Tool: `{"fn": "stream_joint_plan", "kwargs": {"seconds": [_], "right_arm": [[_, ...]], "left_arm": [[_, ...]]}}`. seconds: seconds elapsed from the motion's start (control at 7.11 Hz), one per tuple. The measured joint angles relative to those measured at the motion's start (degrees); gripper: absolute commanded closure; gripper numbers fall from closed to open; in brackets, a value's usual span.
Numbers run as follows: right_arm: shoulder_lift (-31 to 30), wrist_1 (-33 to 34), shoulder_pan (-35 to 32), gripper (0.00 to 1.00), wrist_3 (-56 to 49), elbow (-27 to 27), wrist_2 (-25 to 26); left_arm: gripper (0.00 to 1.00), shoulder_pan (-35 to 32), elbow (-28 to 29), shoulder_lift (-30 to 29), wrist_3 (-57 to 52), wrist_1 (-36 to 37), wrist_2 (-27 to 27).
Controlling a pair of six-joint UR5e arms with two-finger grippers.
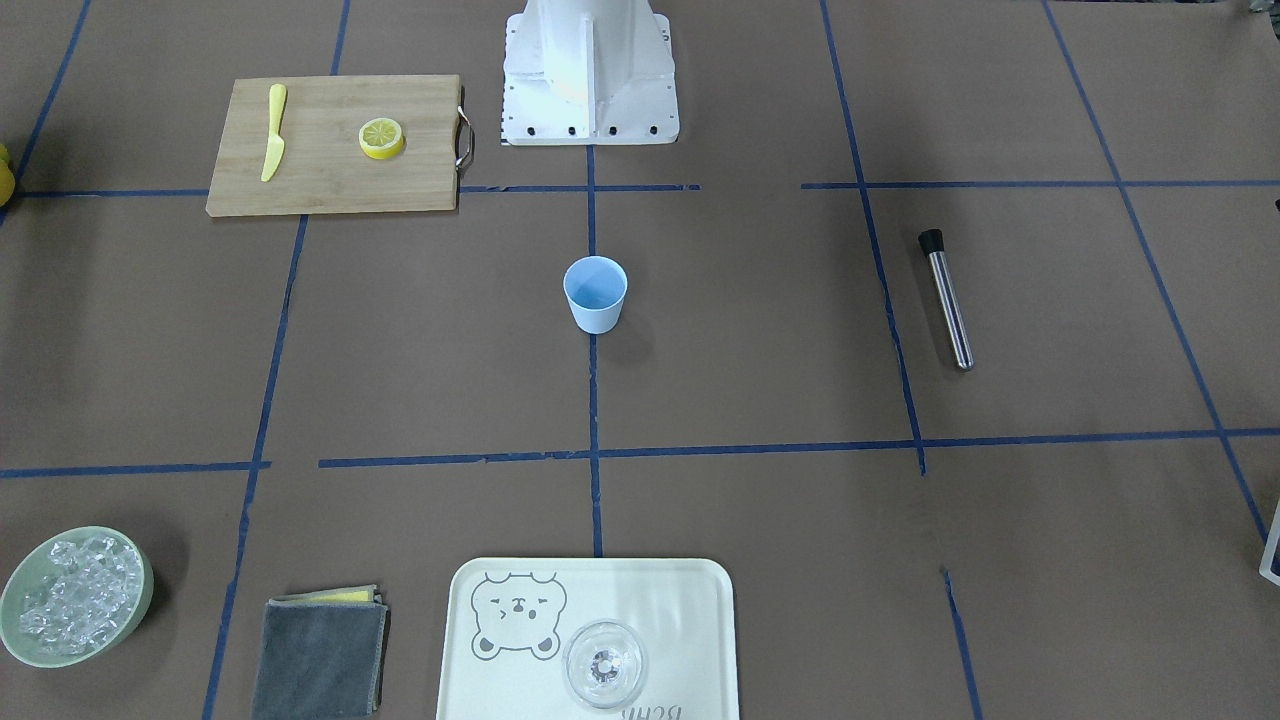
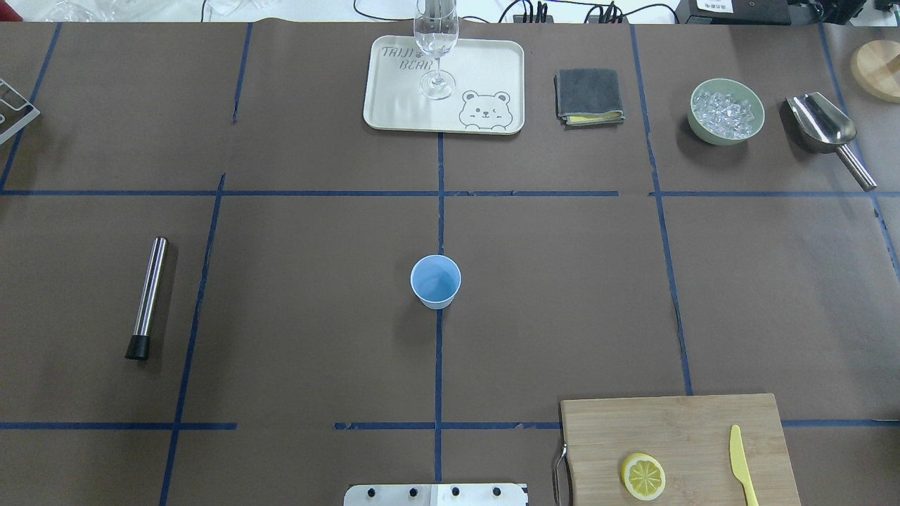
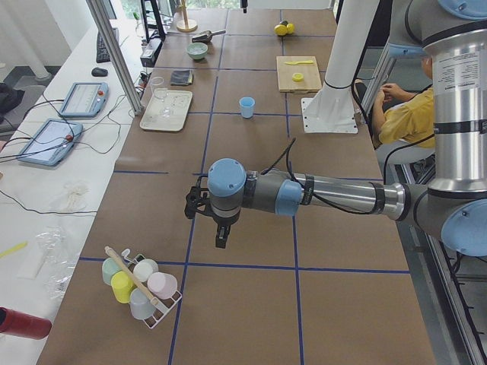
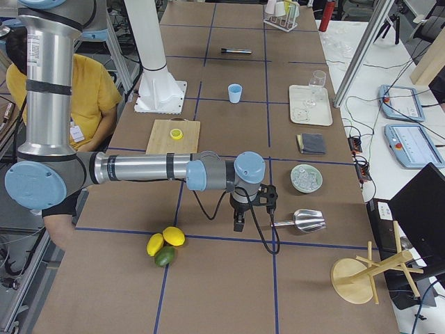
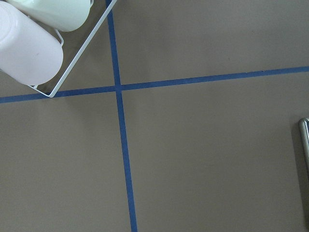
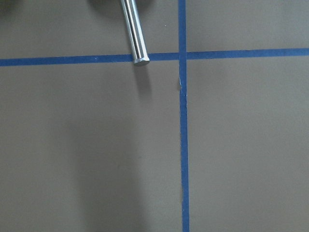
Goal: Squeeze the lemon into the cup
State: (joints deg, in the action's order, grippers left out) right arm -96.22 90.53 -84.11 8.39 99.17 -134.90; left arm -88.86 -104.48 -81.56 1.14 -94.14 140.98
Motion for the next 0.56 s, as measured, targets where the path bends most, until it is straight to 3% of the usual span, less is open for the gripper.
{"fn": "stream_joint_plan", "kwargs": {"seconds": [0.56], "right_arm": [[-0.6, 0.0, 0.0, 0.0, 0.0, -0.1, 0.0]], "left_arm": [[0.0, 0.0, 0.1, -0.2, 0.0, 0.1, -0.1]]}}
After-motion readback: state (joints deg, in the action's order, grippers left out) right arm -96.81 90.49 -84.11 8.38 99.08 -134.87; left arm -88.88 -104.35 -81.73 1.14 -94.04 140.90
